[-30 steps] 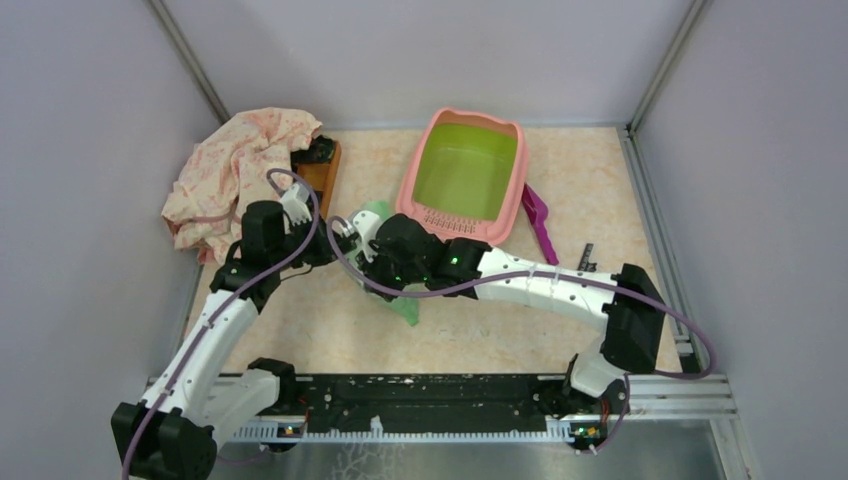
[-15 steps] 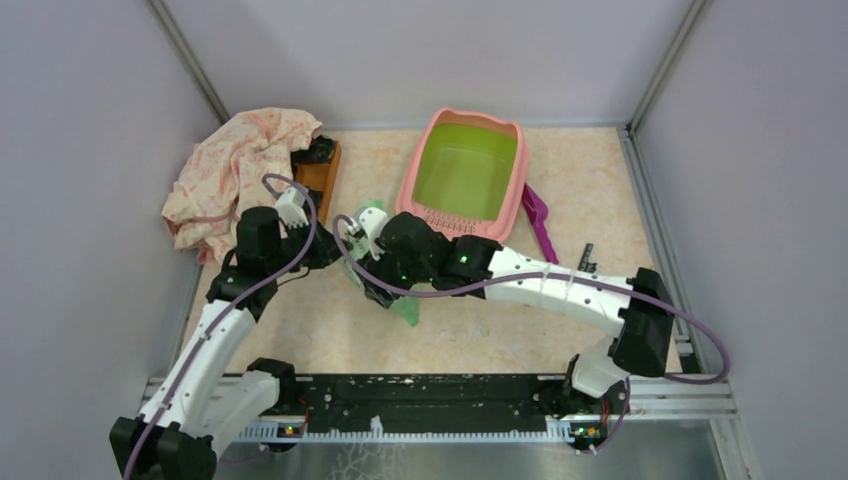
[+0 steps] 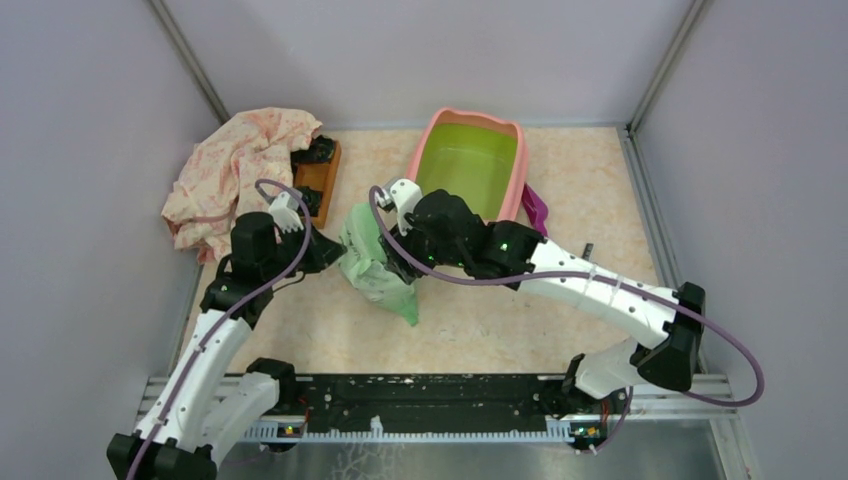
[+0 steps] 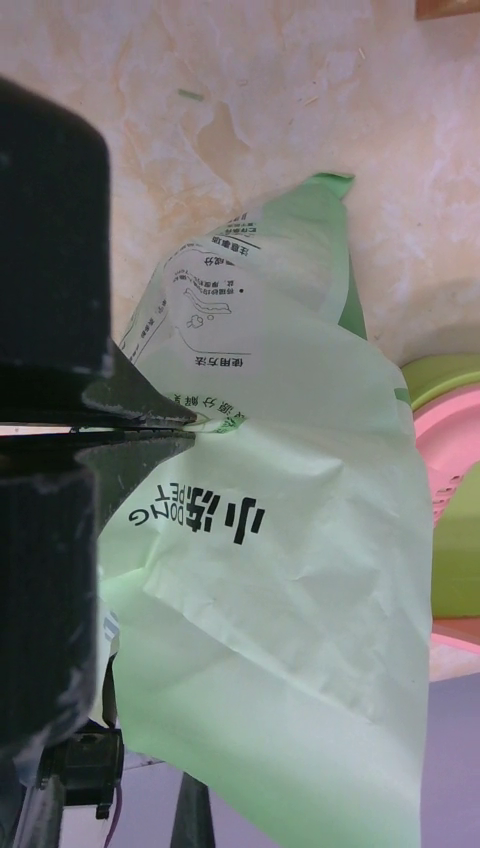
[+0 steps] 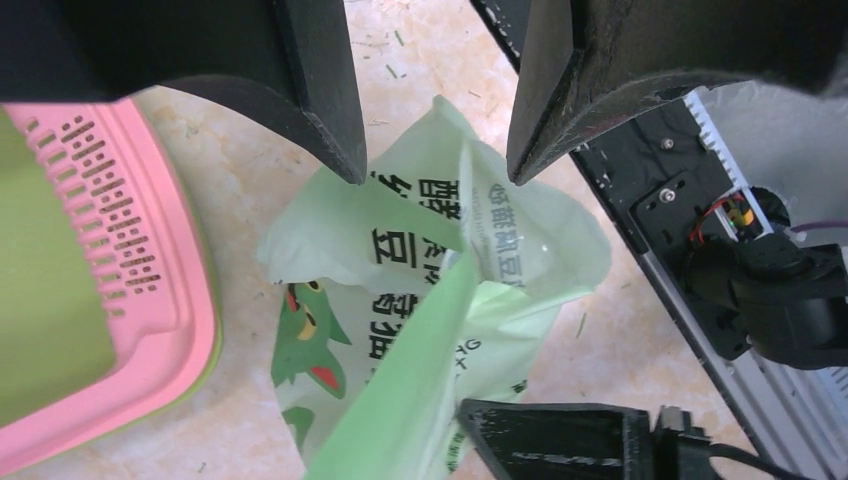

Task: Fill the litter box with clean litter
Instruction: Open the cat litter bag at the center of the board.

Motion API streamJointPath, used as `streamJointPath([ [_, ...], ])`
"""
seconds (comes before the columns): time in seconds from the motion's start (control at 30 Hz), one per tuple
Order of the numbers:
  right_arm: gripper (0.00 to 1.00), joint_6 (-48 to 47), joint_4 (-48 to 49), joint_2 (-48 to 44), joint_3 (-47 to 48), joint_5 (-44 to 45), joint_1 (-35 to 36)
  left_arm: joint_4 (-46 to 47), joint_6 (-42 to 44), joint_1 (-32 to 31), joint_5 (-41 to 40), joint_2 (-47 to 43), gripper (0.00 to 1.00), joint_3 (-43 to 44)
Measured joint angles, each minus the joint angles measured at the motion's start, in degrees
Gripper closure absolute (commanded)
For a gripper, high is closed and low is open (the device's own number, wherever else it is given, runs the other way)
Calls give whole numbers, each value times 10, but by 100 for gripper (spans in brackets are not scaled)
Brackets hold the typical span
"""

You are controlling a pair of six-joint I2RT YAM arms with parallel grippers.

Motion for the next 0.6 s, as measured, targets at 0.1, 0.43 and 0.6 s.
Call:
streamJointPath([
  [0.1, 47, 1, 0, 0, -1, -2, -14, -6, 1, 0, -3, -4, 100, 0],
  [0.43, 43, 4, 6, 47, -1, -37, -26, -4, 1, 2, -1, -3, 100, 0],
  [0.6, 43, 3, 5, 93, 0, -53, -26, 0, 1, 2, 2, -5, 100, 0],
])
